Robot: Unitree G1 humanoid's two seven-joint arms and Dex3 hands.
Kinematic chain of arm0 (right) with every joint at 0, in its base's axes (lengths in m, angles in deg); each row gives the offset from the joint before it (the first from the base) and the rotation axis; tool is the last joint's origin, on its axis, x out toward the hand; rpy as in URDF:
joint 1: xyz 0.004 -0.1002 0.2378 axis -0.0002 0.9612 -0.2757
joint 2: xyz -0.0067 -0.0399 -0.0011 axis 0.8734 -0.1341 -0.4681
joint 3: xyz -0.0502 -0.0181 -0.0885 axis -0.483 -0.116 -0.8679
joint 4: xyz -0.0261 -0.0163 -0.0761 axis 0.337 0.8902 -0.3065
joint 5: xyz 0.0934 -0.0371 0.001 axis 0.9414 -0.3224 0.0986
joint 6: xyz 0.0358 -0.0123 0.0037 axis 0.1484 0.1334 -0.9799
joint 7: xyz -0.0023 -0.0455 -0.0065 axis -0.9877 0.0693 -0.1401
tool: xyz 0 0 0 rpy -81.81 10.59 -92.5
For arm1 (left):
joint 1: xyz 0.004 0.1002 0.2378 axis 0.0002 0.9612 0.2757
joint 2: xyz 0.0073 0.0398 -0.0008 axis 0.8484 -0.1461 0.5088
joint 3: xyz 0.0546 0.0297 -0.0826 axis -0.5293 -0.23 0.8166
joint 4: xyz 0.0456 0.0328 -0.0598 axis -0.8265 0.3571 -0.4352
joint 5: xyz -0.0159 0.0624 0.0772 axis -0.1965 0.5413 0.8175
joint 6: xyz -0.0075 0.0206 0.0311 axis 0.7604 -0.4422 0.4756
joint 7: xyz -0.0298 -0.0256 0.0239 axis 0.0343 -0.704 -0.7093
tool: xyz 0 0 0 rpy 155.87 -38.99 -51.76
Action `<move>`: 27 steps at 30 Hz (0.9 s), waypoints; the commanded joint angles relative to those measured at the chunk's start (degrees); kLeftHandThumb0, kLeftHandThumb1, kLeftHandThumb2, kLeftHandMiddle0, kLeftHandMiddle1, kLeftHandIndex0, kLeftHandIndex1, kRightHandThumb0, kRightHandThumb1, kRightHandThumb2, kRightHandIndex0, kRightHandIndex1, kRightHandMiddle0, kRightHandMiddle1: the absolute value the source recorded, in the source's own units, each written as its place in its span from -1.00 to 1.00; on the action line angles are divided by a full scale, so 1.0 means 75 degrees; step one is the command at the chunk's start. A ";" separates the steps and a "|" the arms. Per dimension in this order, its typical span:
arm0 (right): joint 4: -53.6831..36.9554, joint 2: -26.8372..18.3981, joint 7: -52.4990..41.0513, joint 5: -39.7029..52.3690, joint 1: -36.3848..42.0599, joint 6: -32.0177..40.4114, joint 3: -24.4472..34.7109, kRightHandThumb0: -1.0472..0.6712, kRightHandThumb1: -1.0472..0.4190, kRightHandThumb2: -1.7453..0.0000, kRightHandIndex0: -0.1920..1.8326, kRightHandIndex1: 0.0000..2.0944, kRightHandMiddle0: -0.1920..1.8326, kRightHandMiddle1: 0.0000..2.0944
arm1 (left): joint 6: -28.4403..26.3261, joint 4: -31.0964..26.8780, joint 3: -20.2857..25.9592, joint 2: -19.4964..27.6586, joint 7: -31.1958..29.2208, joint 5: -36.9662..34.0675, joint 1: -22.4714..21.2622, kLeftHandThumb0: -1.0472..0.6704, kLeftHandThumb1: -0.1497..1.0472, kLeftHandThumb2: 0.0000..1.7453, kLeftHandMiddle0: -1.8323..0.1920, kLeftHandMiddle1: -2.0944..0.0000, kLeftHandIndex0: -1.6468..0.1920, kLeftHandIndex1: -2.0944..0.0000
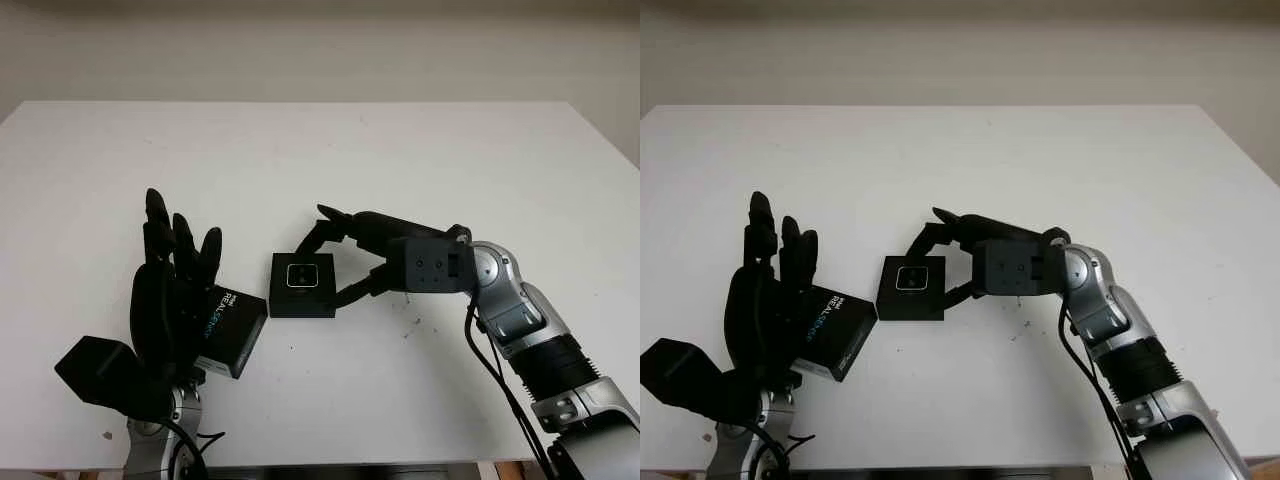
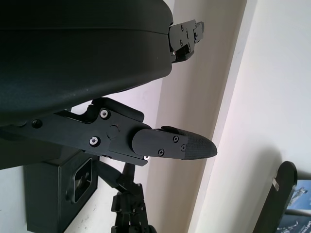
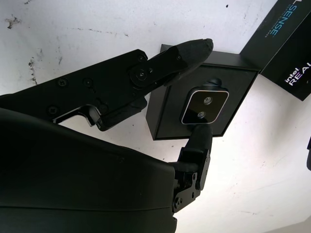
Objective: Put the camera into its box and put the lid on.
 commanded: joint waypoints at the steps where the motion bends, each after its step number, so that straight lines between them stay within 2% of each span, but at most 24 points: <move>1: 0.0040 0.0000 0.0324 -0.0032 0.0129 -0.0281 0.0069 -0.59 -0.82 0.94 -1.00 -1.00 -0.81 -0.86 | 0.0040 0.0029 -0.0027 -0.0035 -0.0002 0.0004 0.0037 -0.41 1.00 -0.76 1.00 1.00 1.00 1.00; 4: 0.0080 0.0100 0.1030 0.0051 0.0330 -0.0960 0.0280 -0.63 -0.86 0.93 -0.96 -0.97 -0.84 -0.88 | -0.0037 -0.0099 -0.0029 -0.0030 0.0046 0.0030 0.0112 -0.41 1.00 -0.76 1.00 1.00 1.00 1.00; 6: 0.0010 0.0248 0.1202 0.0453 0.0441 -0.1034 0.0526 -0.61 -0.88 0.93 -0.93 -0.96 -0.85 -0.90 | -0.0022 -0.0144 0.0017 0.0036 0.0048 0.0061 0.0149 -0.41 1.00 -0.76 1.00 1.00 1.00 1.00; 9: -0.0199 0.0441 0.1300 0.0985 0.0533 -0.0847 0.0841 -0.58 -0.88 0.93 -0.90 -0.94 -0.85 -0.91 | -0.0016 -0.0235 0.0124 0.0209 -0.0050 0.0018 0.0193 -0.40 1.00 -0.75 1.00 1.00 1.00 1.00; 14: -0.0781 0.0672 0.1648 0.1545 0.0591 -0.0361 0.1350 -0.65 -0.95 0.92 -0.85 -0.92 -0.81 -0.90 | -0.0289 -0.0898 0.0495 0.0709 -0.0169 -0.0105 0.0205 -0.42 1.00 -0.78 0.99 0.99 0.99 0.99; 17: -0.0978 0.0815 0.1610 0.2091 0.0619 -0.0051 0.1640 -0.60 -0.92 0.94 -0.82 -0.91 -0.80 -0.90 | -0.0703 -0.1491 0.0822 0.1281 -0.0364 -0.0145 0.0238 -0.44 1.00 -0.81 0.97 0.97 0.97 0.98; 21: -0.1271 0.0871 0.1573 0.2449 0.0719 0.0610 0.1802 -0.56 -0.92 0.94 -0.81 -0.91 -0.80 -0.91 | -0.1430 -0.2121 0.1476 0.2569 -0.1084 -0.0217 0.0301 -0.49 1.00 -0.87 0.89 0.93 0.89 0.94; 25: -0.0971 0.0924 0.1140 0.3246 0.0611 0.1438 0.2092 -0.53 -0.92 0.94 -0.82 -0.93 -0.83 -0.93 | -0.1859 -0.2090 0.2328 0.3924 -0.2113 -0.0574 0.0216 -0.50 0.92 -0.94 0.84 0.92 0.83 0.92; 27: -0.0790 0.0940 0.1031 0.3556 0.0516 0.1884 0.2245 -0.54 -0.90 0.95 -0.81 -0.92 -0.81 -0.92 | -0.1915 -0.1966 0.2606 0.4321 -0.2378 -0.0608 0.0150 -0.46 0.84 -0.95 0.70 0.90 0.70 0.88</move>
